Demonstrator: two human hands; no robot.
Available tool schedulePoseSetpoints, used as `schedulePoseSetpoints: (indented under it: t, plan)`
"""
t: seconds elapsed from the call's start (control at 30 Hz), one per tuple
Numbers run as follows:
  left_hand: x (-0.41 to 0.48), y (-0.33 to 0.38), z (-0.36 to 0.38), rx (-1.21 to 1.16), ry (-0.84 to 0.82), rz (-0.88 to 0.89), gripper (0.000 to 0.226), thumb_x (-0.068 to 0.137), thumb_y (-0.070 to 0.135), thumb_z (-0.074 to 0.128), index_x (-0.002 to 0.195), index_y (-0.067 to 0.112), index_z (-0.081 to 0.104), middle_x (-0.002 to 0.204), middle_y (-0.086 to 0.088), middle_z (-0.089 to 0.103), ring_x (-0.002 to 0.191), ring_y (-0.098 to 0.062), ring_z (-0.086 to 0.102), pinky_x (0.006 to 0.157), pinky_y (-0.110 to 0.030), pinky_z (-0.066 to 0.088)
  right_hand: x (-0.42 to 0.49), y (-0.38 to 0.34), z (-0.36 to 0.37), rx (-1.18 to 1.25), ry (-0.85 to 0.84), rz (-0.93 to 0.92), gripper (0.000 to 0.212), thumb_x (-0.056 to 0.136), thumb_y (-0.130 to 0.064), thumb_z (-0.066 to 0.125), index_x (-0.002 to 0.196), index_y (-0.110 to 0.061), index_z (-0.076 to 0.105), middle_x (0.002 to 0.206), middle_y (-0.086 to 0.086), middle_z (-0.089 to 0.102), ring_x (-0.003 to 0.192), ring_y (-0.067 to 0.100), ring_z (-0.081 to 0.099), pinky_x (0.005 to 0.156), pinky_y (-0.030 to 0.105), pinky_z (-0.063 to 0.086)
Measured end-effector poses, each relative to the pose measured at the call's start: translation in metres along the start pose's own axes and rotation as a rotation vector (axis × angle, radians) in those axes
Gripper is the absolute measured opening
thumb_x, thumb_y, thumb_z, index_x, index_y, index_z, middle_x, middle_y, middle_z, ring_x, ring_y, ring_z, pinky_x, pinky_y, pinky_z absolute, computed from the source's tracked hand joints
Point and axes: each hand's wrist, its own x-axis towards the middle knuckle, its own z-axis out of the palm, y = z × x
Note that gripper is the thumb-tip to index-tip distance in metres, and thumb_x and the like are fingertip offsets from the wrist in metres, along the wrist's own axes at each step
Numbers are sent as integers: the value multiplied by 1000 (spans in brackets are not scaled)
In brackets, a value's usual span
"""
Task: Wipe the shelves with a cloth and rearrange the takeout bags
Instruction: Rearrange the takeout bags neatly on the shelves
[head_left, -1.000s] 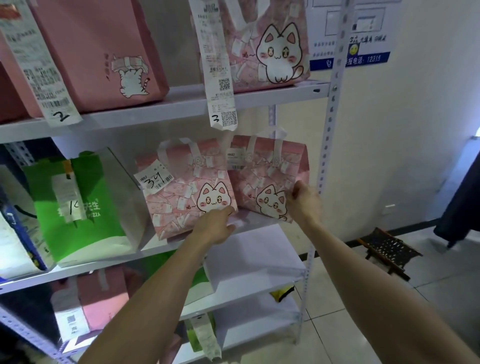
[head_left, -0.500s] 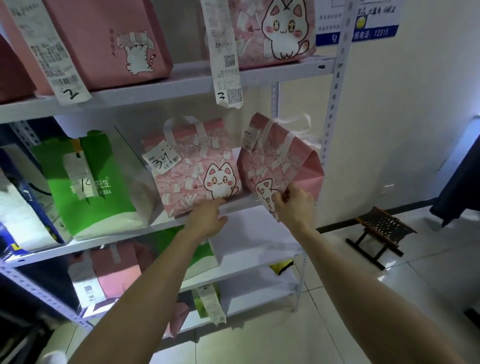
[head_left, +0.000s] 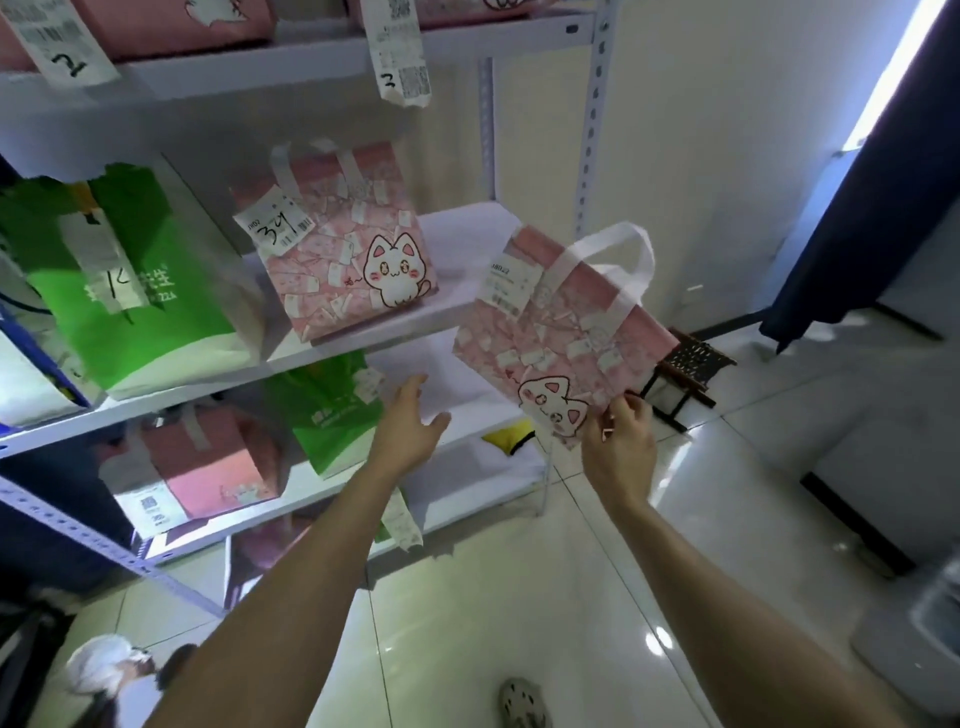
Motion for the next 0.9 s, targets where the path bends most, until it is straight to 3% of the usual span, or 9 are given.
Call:
schedulePoseSetpoints:
  t: [0.1, 0.17, 0.3, 0.37, 0.5, 0.63, 0.7, 0.83, 0.9]
  plan:
    - [-21, -5, 12, -211, -18, -148, 97, 98, 31, 80, 171, 16, 19, 174, -10, 31, 155, -34, 40, 121, -54, 42, -17, 20, -19, 30, -91, 119, 29, 109, -48, 47, 108, -27, 66, 104, 0, 65, 90, 22, 65, 76, 44, 61]
    - [-33, -11, 15, -294, -58, -239, 105, 93, 27, 86, 171, 15, 18, 171, -14, 36, 151, -36, 45, 119, -54, 45, -25, 29, -25, 39, -179, 188, 23, 108, -42, 50, 97, -27, 63, 91, 1, 70, 85, 25, 70, 66, 41, 60]
    - [-54, -31, 26, -306, -263, -363, 70, 97, 17, 80, 155, 20, 41, 143, -10, 64, 123, -32, 67, 101, -58, 59, -39, 34, -14, 30, -332, 283, 23, 103, -21, 52, 81, -19, 48, 84, 8, 70, 76, 28, 74, 56, 50, 62]
    - [-59, -42, 31, -274, -250, -365, 48, 100, 10, 73, 140, 22, 49, 139, -7, 68, 121, -31, 69, 98, -58, 61, -43, 31, -2, 20, -394, 300, 22, 103, -18, 51, 81, -18, 47, 85, 9, 70, 74, 29, 75, 54, 53, 62]
    - [-55, -56, 29, -311, -230, -364, 53, 95, 1, 69, 134, 31, 49, 130, 1, 71, 120, -28, 70, 90, -45, 62, -32, 30, 29, 40, -439, 320, 20, 103, -16, 52, 84, -14, 49, 87, 13, 69, 78, 32, 74, 52, 45, 63]
    - [-32, -74, 29, -326, -265, -420, 90, 77, 16, 75, 156, 32, 35, 144, 1, 65, 127, -31, 65, 103, -59, 59, 6, 34, 70, 25, -520, 326, 15, 107, -29, 59, 105, -15, 57, 101, 8, 72, 87, 27, 73, 71, 47, 65]
    - [-13, -82, 33, -334, -236, -448, 102, 68, 20, 76, 159, 34, 33, 148, 1, 64, 130, -32, 64, 106, -66, 54, 27, 39, 94, -16, -603, 323, 16, 106, -26, 61, 117, -14, 61, 110, 7, 73, 91, 23, 72, 71, 37, 62]
    - [38, -96, 46, -369, -160, -512, 105, 76, -3, 76, 163, 35, 30, 148, -1, 65, 132, -33, 64, 107, -65, 54, 74, 49, 143, -95, -692, 263, 16, 106, -20, 56, 114, -11, 67, 108, 12, 74, 92, 28, 72, 84, 44, 63]
    - [68, -101, 52, -365, -118, -511, 105, 81, -12, 73, 163, 35, 29, 148, -1, 65, 133, -31, 63, 106, -61, 56, 104, 50, 167, -116, -693, 244, 17, 108, -18, 52, 116, -12, 65, 104, 12, 73, 85, 27, 71, 81, 45, 65]
